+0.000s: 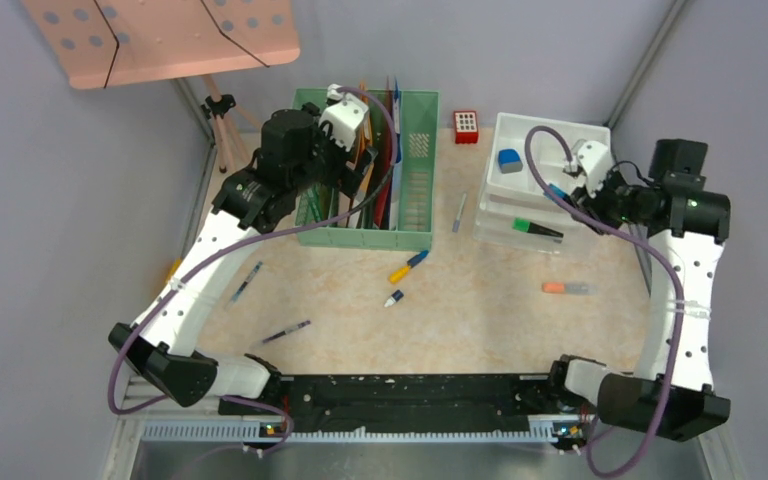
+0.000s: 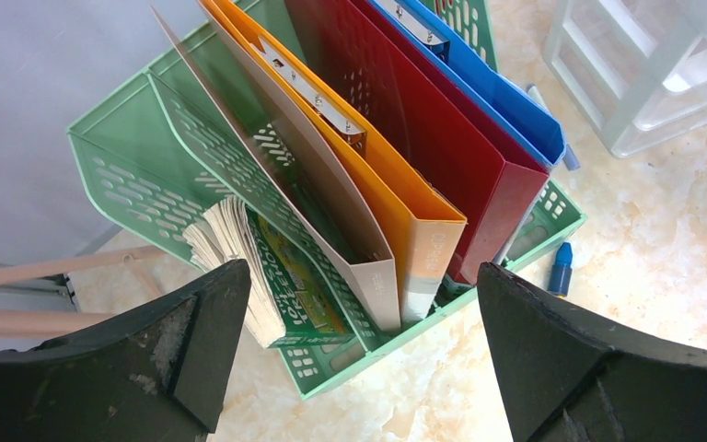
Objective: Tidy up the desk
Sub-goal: Place the stationery in the drawer.
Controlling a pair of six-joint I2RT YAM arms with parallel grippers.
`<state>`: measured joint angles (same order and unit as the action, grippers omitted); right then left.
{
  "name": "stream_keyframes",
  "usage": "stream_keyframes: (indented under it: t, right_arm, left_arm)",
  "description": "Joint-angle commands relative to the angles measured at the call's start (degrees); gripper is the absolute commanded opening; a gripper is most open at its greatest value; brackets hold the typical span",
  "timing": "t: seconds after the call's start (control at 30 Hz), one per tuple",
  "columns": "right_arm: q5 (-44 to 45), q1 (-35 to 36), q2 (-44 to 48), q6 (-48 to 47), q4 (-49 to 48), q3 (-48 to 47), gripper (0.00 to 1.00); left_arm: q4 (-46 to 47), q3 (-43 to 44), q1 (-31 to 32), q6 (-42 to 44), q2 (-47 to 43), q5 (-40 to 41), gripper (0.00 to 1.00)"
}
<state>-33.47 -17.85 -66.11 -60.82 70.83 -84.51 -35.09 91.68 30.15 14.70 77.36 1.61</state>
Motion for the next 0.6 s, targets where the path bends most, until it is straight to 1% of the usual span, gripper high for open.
stream_keyframes:
  t: [0.0, 0.1, 0.2, 0.43, 0.57]
  right_arm:
    - [6.0, 10.8, -2.7, 11.2, -6.0, -3.7, 0.01]
    - [9.8, 16.5, -5.3, 12.5, -8.0, -3.5, 0.01]
    - [11.9, 19.8, -7.5, 12.4, -9.5, -2.5, 0.01]
    - [14.5, 20.9, -9.0, 7.6, -11.3, 2.0, 0.02]
    - [17.2, 20.9, -9.2, 6.5, -12.8, 4.1, 0.06]
  left_arm:
    - [3.0, 0.0, -0.2, -0.1, -1.7, -0.6, 0.99]
    - [3.0, -0.2, -0.3, -0.1, -2.1, -0.3, 0.99]
    - [3.0, -0.6, -0.4, 0.1, -2.7, 0.1, 0.99]
    - [2.9, -1.2, -0.8, 0.4, -3.4, 0.3, 0.98]
    - [3.0, -1.3, -0.8, 0.2, -2.9, 0.1, 0.99]
